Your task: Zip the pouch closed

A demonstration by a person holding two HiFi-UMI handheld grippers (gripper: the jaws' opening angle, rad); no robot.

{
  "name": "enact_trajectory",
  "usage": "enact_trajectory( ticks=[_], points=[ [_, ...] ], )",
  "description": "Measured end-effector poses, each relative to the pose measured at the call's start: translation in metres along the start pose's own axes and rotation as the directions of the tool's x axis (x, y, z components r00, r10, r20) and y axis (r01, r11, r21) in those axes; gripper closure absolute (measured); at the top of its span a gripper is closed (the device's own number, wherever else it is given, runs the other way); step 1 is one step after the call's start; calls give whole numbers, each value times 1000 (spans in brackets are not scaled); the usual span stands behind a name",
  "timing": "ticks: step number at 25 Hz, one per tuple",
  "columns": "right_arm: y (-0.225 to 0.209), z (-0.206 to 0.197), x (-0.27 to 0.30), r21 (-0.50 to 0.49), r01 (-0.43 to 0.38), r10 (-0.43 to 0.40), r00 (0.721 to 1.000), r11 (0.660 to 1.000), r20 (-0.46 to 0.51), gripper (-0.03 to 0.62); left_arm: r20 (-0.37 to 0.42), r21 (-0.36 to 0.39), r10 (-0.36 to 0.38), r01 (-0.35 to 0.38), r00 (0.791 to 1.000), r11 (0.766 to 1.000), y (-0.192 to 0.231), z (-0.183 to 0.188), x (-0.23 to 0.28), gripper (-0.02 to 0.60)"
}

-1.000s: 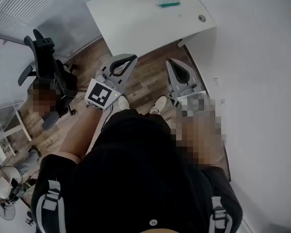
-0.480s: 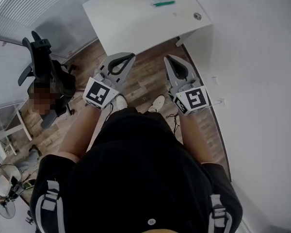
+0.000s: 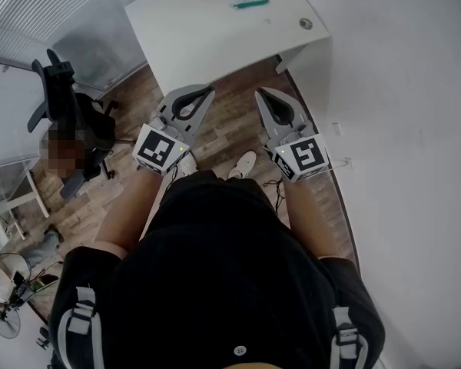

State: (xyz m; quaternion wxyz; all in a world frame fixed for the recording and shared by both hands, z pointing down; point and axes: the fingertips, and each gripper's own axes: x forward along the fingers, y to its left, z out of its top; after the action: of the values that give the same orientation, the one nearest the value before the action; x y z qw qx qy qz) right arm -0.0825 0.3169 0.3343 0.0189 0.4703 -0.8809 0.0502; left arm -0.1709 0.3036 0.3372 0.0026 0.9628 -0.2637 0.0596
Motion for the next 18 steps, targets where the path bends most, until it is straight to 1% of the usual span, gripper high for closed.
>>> enact_trajectory(
  ticks=[3, 5, 7, 9, 10, 13, 15, 16, 18],
  points=[
    [-8, 0, -6, 3, -10, 10, 1000, 1000, 4, 582, 13, 3, 9, -9, 1000, 1000, -7, 4, 8, 574],
    [-14, 2, -10, -9, -20, 20, 1000, 1000, 4, 577, 19, -5, 29, -29, 999, 1000, -10, 8, 14, 572],
    [-21, 4, -14, -20, -32, 32, 999, 999, 6, 521, 11, -7, 50, -50, 999, 999, -12, 7, 20, 565],
    [-29, 5, -19, -14, -39, 40, 999, 999, 14, 473, 10, -9, 61, -61, 998, 998, -16, 6, 28, 521],
    [-33, 4, -22, -10, -42, 42, 999, 999, 20, 453, 16, -8, 62, -62, 998, 998, -19, 6, 32, 488],
    [-42, 5, -28, -10, -59, 59, 998, 998, 30, 403, 14, -3, 76, -76, 997, 997, -24, 4, 40, 399],
    [-48, 6, -30, -14, -69, 69, 997, 998, 29, 379, 28, -10, 92, -91, 995, 996, -25, 8, 44, 335],
    [-51, 6, -32, -14, -73, 74, 997, 997, 27, 364, 37, -15, 98, -97, 995, 995, -26, 9, 47, 313],
    [-57, 6, -35, -11, -82, 82, 996, 997, 24, 334, 41, -19, 107, -106, 993, 994, -28, 10, 54, 294]
  ],
)
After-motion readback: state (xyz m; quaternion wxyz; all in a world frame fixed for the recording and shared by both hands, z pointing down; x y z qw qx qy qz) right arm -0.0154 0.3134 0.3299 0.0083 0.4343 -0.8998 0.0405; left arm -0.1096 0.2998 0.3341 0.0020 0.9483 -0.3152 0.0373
